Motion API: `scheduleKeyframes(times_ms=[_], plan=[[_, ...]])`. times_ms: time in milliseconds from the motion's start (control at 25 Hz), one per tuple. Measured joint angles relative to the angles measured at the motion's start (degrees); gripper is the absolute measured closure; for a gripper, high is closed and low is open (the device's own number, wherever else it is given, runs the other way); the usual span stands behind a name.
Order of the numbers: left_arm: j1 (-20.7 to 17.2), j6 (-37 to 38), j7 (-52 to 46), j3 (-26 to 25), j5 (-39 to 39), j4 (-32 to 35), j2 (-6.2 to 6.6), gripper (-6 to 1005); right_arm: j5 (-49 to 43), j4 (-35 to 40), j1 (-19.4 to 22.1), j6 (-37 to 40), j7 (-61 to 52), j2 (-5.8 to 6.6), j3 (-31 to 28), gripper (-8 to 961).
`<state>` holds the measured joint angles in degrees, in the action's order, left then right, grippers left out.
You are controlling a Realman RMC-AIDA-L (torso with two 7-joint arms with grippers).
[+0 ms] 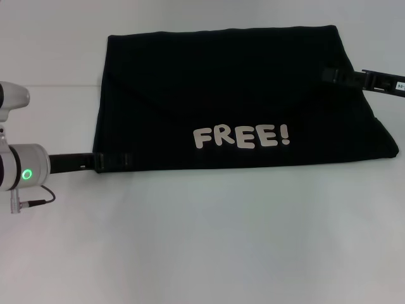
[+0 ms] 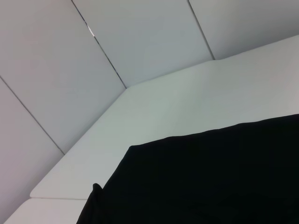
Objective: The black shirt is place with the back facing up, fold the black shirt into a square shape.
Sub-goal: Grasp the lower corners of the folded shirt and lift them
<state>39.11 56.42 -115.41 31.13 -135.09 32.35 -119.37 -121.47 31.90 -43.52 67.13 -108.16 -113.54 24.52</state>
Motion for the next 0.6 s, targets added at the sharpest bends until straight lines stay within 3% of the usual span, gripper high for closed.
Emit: scheduleKeyframes(times_ms=[600], plan=[[0.5,0.4,1.0,2.1,0.0,0.5,-0.06,135,0.0,0.0,0.3,-0.3,0.0,-0.05,0.0,219]])
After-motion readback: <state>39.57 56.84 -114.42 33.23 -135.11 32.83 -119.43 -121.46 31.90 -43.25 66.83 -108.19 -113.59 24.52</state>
